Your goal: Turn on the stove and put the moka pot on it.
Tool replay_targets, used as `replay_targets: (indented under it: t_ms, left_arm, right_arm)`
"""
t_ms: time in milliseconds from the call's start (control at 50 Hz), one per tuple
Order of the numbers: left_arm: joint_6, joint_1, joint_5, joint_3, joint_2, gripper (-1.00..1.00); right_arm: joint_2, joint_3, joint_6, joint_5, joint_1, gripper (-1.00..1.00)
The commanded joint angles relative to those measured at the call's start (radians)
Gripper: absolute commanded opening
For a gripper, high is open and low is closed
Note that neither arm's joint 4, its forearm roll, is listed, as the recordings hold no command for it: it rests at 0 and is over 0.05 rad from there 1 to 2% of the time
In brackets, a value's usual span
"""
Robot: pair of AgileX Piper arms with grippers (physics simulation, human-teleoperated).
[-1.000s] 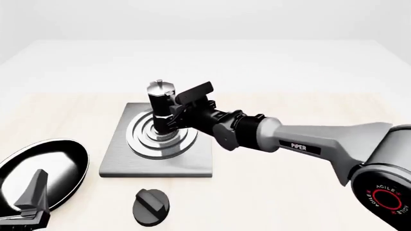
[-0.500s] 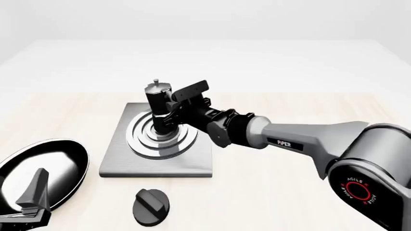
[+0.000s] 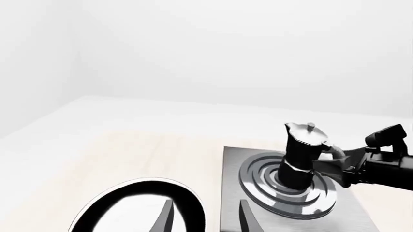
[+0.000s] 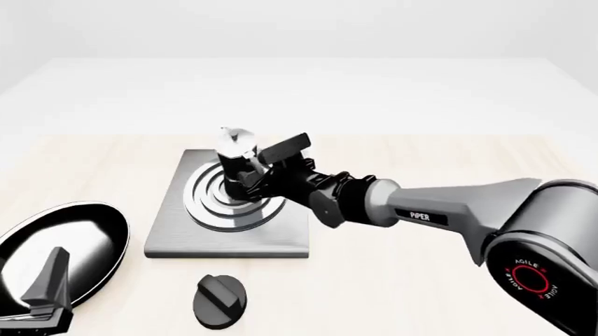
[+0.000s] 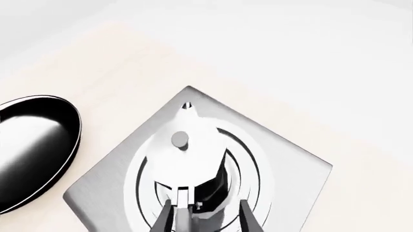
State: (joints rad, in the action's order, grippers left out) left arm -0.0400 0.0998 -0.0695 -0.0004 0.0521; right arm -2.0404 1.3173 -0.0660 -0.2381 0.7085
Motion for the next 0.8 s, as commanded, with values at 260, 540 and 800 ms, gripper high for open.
replay_targets:
  t_ms: [260, 540, 800]
  left_arm:
    - [-0.01, -0.004, 0.021, 0.0, -0.047, 1.0]
    - [-0.016, -0.008, 0.01, -0.001, -0.051, 1.0]
    - [-0.022, -0.013, 0.002, 0.0, -0.052, 1.0]
  right_arm:
    - [0.315, -0.212, 0.07, 0.098, -0.027, 1.0]
    - [0.539, -0.361, 0.068, 0.151, -0.023, 1.0]
    - [0.755, -0.457, 0.056, 0.213, -0.071, 1.0]
